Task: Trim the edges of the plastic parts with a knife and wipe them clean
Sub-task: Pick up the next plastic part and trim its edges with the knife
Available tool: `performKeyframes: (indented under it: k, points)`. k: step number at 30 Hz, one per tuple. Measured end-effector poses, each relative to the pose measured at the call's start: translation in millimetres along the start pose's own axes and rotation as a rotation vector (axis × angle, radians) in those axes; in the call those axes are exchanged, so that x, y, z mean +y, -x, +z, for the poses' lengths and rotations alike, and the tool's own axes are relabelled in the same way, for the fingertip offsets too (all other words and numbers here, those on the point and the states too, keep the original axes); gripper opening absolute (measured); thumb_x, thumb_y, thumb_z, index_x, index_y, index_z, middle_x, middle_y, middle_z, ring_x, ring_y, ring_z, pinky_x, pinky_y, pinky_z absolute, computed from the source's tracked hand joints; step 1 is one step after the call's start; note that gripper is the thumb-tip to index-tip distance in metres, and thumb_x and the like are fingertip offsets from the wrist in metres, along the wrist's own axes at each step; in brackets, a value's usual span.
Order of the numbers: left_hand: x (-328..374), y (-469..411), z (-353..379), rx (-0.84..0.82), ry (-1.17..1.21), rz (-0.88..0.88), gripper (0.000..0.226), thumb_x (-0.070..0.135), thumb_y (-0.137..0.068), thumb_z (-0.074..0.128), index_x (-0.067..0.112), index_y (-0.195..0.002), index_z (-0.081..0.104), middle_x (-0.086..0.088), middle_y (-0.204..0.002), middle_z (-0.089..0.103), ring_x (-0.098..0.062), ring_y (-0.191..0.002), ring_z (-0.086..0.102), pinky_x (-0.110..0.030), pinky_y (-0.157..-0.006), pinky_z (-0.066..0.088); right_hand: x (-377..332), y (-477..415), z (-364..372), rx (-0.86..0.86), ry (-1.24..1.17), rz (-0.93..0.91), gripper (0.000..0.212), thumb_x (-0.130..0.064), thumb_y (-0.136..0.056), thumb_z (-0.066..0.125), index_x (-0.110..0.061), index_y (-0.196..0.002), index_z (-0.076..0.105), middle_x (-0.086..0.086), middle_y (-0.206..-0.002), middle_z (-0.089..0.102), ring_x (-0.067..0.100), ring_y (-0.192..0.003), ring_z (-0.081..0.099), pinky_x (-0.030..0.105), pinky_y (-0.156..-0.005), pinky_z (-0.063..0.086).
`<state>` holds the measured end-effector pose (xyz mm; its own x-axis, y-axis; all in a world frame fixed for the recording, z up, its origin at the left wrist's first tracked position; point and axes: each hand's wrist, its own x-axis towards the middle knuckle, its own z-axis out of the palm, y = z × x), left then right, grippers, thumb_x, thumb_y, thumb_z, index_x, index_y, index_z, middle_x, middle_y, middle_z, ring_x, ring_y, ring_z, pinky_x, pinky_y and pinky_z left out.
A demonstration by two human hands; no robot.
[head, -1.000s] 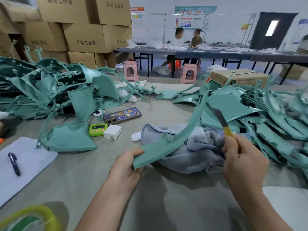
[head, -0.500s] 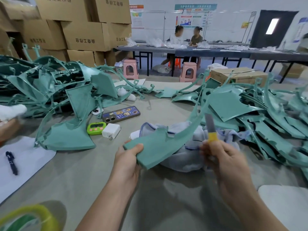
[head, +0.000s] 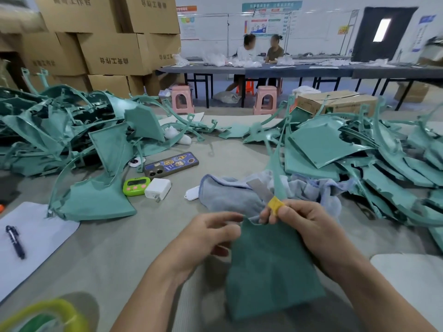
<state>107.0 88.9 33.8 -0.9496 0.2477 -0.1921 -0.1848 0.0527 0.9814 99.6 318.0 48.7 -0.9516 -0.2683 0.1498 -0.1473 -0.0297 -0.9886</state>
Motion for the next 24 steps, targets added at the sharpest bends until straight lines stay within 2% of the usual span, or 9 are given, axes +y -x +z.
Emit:
performKeyframes:
  k: [3,5,7,9,12,15,17,21,24]
  points:
    - [-4,-3,10,0.041,-0.019,-0.055,0.016,0.017,-0.096,0.065,0.013,-0.090,0.080,-0.012,-0.089,0.075,-0.025,-0.070,0.063,-0.029,-0.062,0.049,2,0,11,0.021,-0.114,0.059,0.024,-0.030,-0.090,0.067,-0.013,-0.075,0.075,0.007,-0.093,0.075,0.016,-0.080,0.069,0.023,-0.071,0.055]
    - [-6,-10,8,0.281,0.128,-0.066,0.018,0.015,-0.093,0.064,0.008,-0.082,0.077,-0.016,-0.085,0.073,-0.025,-0.071,0.062,-0.036,-0.067,0.047,3,-2,8,0.149,-0.221,0.038,0.027,-0.027,-0.095,0.067,-0.014,-0.072,0.074,0.010,-0.093,0.071,0.016,-0.081,0.064,0.025,-0.077,0.051]
    - [-6,-17,-3,0.574,0.292,-0.054,0.018,0.014,-0.086,0.063,0.016,-0.070,0.072,-0.013,-0.071,0.062,-0.020,-0.064,0.054,-0.034,-0.060,0.041,2,-4,-2,0.316,-0.249,-0.022,0.036,-0.018,-0.101,0.057,-0.014,-0.069,0.071,0.006,-0.097,0.072,0.018,-0.090,0.063,0.033,-0.086,0.046]
    - [-9,-21,-13,0.831,0.345,-0.028,0.025,0.015,-0.079,0.061,0.020,-0.055,0.065,-0.006,-0.061,0.055,-0.018,-0.059,0.047,-0.033,-0.056,0.039,0,1,-3,0.370,-0.090,-0.120,0.038,-0.016,-0.103,0.054,-0.012,-0.070,0.071,0.005,-0.083,0.070,0.016,-0.079,0.060,0.026,-0.075,0.045]
    - [-11,-23,-18,0.993,0.305,0.002,0.020,0.020,-0.072,0.059,0.021,-0.052,0.063,-0.005,-0.063,0.054,-0.020,-0.064,0.048,-0.039,-0.059,0.045,5,19,20,0.181,0.287,-0.282,0.030,-0.029,-0.097,0.058,-0.018,-0.071,0.066,0.004,-0.065,0.063,0.013,-0.060,0.054,0.027,-0.058,0.044]
    - [-12,-25,-13,0.924,0.390,-0.010,0.018,0.015,-0.074,0.059,0.014,-0.056,0.065,-0.013,-0.067,0.058,-0.024,-0.068,0.055,-0.050,-0.059,0.053,16,28,45,-0.003,0.662,-0.379,0.027,-0.045,-0.096,0.055,-0.029,-0.075,0.060,-0.007,-0.068,0.060,0.007,-0.062,0.054,0.028,-0.061,0.045]
    - [-16,-28,-9,0.853,0.442,-0.048,0.018,0.005,-0.082,0.062,0.007,-0.066,0.069,-0.015,-0.064,0.062,-0.024,-0.060,0.059,-0.037,-0.050,0.049,20,23,48,0.048,0.810,-0.451,0.030,-0.047,-0.099,0.053,-0.026,-0.082,0.064,-0.009,-0.071,0.060,0.006,-0.067,0.056,0.025,-0.064,0.047]
    - [-11,-26,4,0.711,0.437,-0.149,0.020,0.001,-0.092,0.060,-0.003,-0.073,0.061,-0.009,-0.045,0.054,-0.016,-0.030,0.047,-0.015,-0.034,0.033,10,9,25,0.528,0.630,-0.327,0.034,-0.038,-0.100,0.056,-0.023,-0.071,0.061,-0.007,-0.062,0.058,0.006,-0.057,0.050,0.021,-0.054,0.039]
    - [-5,-21,6,0.587,0.504,-0.191,0.023,-0.001,-0.096,0.051,0.001,-0.073,0.053,-0.007,-0.049,0.042,-0.010,-0.023,0.031,-0.012,-0.030,0.021,8,18,25,0.347,0.585,-0.451,0.017,-0.033,-0.098,0.062,-0.034,-0.082,0.067,-0.016,-0.076,0.065,-0.003,-0.068,0.057,0.008,-0.062,0.039]
